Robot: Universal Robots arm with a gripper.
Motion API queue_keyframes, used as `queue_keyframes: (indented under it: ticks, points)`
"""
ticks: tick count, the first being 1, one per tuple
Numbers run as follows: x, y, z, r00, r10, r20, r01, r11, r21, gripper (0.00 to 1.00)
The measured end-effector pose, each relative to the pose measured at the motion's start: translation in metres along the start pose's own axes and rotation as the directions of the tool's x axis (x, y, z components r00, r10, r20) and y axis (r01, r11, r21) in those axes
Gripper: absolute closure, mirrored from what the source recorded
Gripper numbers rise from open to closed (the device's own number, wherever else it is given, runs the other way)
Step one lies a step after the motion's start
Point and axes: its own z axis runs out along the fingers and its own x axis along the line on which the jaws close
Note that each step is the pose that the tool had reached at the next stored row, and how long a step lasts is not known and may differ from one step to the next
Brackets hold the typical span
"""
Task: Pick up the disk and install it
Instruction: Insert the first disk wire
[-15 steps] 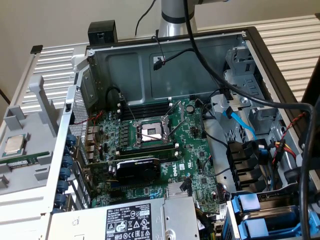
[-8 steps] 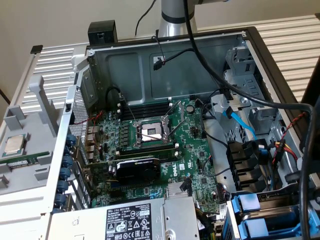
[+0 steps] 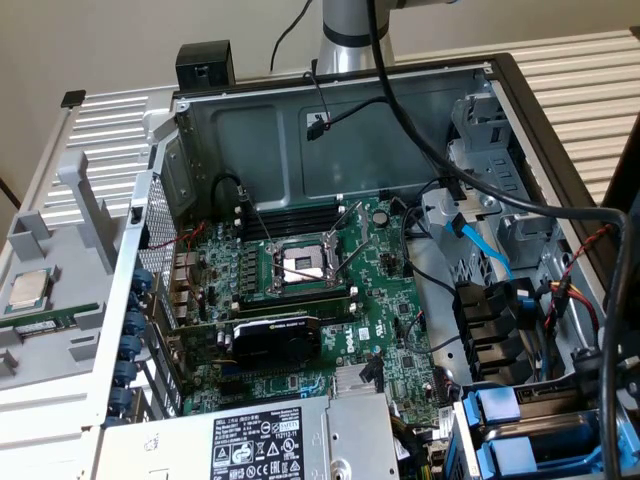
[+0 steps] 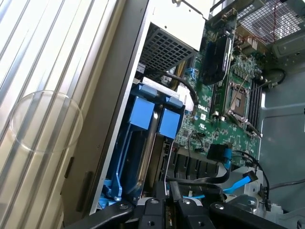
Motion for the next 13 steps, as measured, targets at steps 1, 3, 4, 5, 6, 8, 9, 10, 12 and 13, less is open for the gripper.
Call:
queue_keyframes:
  ticks: [1, 3, 4, 5, 6, 8, 9, 10, 12, 13]
  points:
    - [0.0, 0.0, -0.0001, 1.0, 0.0, -0.0001, 0.0, 1.0, 0.0, 0.84]
    - [-0.0001, 0.0001, -0.0003, 1.0, 0.0, 0.0, 0.0, 1.0, 0.0, 0.84]
    - [-0.0002, 0.0001, -0.0004, 1.0, 0.0, 0.0001, 0.0, 1.0, 0.0, 0.84]
    - [-0.0004, 0.0003, -0.0007, 1.0, 0.0, 0.0, 0.0, 1.0, -0.0001, 0.84]
    - [-0.0007, 0.0007, -0.0011, 1.0, 0.0, -0.0002, 0.0, 1.0, -0.0001, 0.84]
    - [-0.0016, 0.0018, -0.0021, 1.0, 0.0, -0.0001, 0.0, 1.0, 0.0, 0.84]
    - [-0.002, 0.0023, -0.0025, 1.0, 0.0, 0.0, 0.0, 1.0, 0.0001, 0.84]
    - [-0.0024, 0.0028, -0.0029, 1.0, 0.0, 0.0, 0.0, 1.0, 0.0, 0.84]
    - [-0.003, 0.004, -0.0032, 1.0, 0.0, 0.0, 0.0, 1.0, 0.0001, 0.84]
    - [-0.0034, 0.0049, -0.0031, 1.0, 0.0, -0.0004, 0.0, 1.0, 0.0009, 0.84]
